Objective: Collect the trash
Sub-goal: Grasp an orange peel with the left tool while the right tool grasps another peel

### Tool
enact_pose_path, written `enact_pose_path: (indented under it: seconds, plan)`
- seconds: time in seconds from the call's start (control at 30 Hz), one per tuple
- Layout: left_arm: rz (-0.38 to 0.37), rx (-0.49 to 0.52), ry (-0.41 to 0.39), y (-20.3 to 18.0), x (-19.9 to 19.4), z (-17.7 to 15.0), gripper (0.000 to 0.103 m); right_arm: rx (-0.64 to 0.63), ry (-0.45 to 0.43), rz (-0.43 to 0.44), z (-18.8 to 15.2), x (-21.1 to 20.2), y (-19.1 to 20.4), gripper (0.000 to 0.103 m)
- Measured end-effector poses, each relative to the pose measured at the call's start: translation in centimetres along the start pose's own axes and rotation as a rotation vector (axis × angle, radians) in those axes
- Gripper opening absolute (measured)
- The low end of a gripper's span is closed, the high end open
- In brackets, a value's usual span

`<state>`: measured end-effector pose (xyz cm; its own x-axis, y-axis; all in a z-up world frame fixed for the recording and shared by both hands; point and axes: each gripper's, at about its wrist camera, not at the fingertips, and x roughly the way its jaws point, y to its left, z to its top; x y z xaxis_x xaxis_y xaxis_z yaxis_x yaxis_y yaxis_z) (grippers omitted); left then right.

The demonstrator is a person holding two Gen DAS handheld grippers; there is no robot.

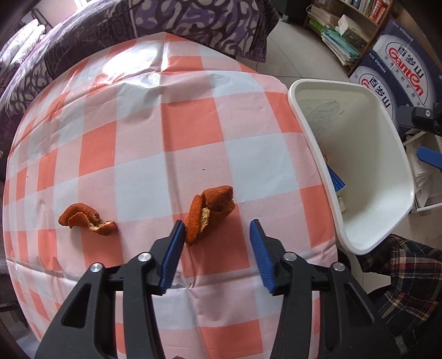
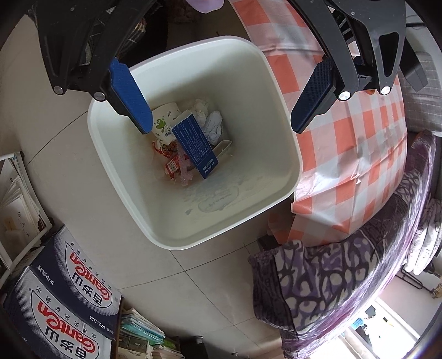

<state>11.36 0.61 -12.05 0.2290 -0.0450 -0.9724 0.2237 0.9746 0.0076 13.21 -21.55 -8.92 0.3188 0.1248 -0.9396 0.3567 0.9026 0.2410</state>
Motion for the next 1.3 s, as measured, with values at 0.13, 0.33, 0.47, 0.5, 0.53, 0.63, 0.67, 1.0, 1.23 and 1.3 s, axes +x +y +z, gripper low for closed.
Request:
enact_pose_path:
  seconds: [0.13, 0.33, 0.47, 0.5, 0.53, 0.63, 0.67, 1.0, 1.23, 1.3]
  plan:
    - [-0.024, -0.047, -0.010, 1.9, -0.3, -0.6, 0.014, -0.022, 0.015, -0.007, -0.5, 0.6, 1.2, 0.096]
    - [-0.038, -0.074, -0.050, 4.2, -1.8, -2.1, 0.010, -0.072, 0.034, -0.019, -1.6, 1.7, 4.0, 0.096]
    - [-0.054, -0.108, -0.080, 6.2, -3.3, -3.0, 0.010, -0.109, 0.039, -0.025, -2.4, 2.4, 6.2, 0.096]
    - [-0.055, -0.118, -0.089, 6.8, -3.8, -3.3, 0.010, -0.121, 0.038, -0.023, -2.7, 2.6, 6.8, 0.096]
    - [-0.059, -0.129, -0.096, 7.4, -4.2, -3.5, 0.010, -0.138, 0.037, -0.019, -3.0, 2.7, 7.5, 0.096]
    - [-0.091, -0.150, -0.090, 9.1, -4.7, -4.5, 0.010, -0.180, 0.037, -0.023, -3.9, 3.0, 9.1, 0.096]
    - [-0.085, -0.150, -0.083, 9.5, -4.6, -4.7, 0.010, -0.190, 0.043, -0.024, -4.1, 3.3, 9.6, 0.096]
    - [-0.064, -0.127, 0.031, 10.4, -2.8, -6.3, 0.044, -0.217, 0.052, -0.037, -5.2, 4.0, 11.2, 0.096]
    - [-0.043, -0.111, 0.030, 9.5, -1.7, -5.9, 0.045, -0.218, 0.060, -0.030, -5.0, 3.9, 11.0, 0.096]
    - [-0.012, -0.097, 0.028, 9.2, -1.4, -5.9, 0.043, -0.218, 0.059, -0.026, -4.9, 3.9, 11.1, 0.096]
